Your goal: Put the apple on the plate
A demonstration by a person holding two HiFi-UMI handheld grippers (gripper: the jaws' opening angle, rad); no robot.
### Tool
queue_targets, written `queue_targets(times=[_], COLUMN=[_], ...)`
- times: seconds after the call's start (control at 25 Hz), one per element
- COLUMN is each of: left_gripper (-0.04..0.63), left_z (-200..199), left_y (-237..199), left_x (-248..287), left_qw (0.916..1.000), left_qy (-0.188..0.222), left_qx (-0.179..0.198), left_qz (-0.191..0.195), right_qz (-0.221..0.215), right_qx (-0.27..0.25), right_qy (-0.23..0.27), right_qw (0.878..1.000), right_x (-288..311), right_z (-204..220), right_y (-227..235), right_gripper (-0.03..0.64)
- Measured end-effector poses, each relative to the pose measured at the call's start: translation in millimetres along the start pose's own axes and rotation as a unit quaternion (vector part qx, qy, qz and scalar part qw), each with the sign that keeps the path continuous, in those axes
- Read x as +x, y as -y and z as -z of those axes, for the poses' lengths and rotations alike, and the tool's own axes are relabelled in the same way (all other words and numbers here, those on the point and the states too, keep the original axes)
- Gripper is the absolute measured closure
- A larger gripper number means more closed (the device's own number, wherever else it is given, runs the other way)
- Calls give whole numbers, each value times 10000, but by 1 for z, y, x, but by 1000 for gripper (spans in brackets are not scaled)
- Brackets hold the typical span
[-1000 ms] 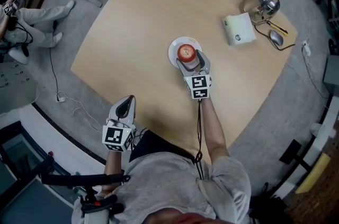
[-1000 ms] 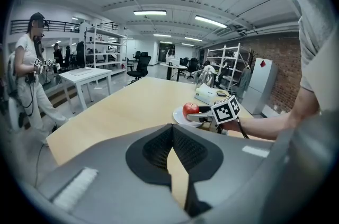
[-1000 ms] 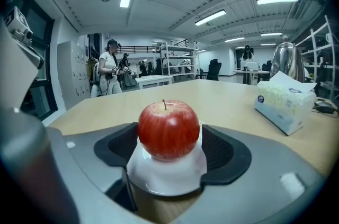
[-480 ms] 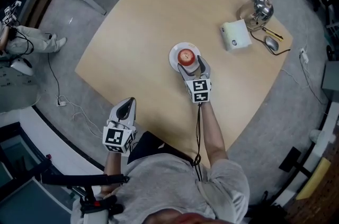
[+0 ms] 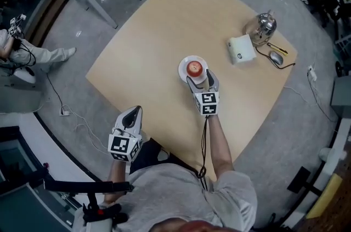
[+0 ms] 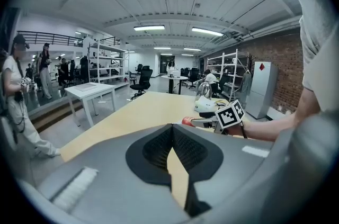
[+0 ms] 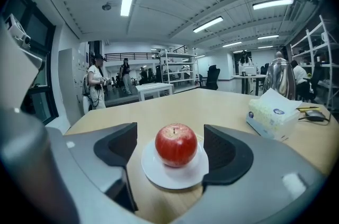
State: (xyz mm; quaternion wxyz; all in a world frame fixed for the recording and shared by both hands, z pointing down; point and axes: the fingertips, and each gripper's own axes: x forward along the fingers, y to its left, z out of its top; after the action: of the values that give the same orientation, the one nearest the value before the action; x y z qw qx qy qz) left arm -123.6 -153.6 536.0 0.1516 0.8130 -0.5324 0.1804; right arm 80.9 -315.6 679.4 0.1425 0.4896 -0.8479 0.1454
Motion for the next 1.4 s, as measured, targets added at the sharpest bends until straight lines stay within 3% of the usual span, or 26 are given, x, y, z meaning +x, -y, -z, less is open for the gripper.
queue_targets(times=[0.76,1.4], left_gripper=[575,575], left_z=[-17,-34], left_y=[-2,4], left_x=[-49,-54], left_qw=[9980,9937], left_qy=[615,993], left_qx=[146,249], left_qz=[-38,446], right_qz=[185,536], right_qx=[36,-151], right_qy=[397,636], right_qw=[9990,9964], right_x=[-57,-120], right_z=[-34,-58], right_y=[-31,-52], right_gripper=[233,287])
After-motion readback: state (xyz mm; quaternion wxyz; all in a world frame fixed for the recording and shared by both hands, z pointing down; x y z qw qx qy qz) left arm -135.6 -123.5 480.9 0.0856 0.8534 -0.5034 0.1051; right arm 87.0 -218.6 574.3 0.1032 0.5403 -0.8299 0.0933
